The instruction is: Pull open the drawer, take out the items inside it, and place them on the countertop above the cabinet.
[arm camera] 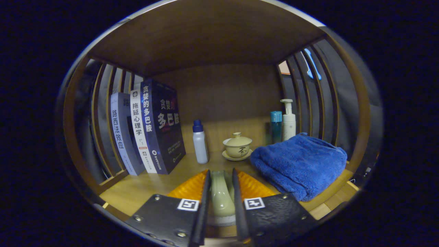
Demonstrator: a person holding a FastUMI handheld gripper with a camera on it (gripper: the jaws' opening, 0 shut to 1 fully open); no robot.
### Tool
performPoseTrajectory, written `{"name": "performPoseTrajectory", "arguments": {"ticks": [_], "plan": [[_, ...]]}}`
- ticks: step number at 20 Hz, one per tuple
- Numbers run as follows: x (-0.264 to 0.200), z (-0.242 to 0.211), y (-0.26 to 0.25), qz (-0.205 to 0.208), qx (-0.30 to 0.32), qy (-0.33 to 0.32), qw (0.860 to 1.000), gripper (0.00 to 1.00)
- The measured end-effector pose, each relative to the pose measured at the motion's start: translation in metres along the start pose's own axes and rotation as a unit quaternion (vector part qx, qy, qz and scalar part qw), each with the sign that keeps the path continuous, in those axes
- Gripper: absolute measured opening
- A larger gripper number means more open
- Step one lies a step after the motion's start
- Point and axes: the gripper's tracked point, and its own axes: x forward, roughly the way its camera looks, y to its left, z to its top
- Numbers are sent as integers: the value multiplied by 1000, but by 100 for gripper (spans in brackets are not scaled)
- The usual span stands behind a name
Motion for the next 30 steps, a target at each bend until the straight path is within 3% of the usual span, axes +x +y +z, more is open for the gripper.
{"name": "performPoseTrajectory", "arguments": {"ticks": [5,8,12,21,30], "plan": [[-11,22,2,0,-11,-49,999,86],[-16,30,2,-4,-23,-66,998,93],[-26,46,6,-3,-37,-104,994,93],[-31,48,8,-1,-41,-108,993,93],[-46,69,15,11,-42,-152,987,93]]}}
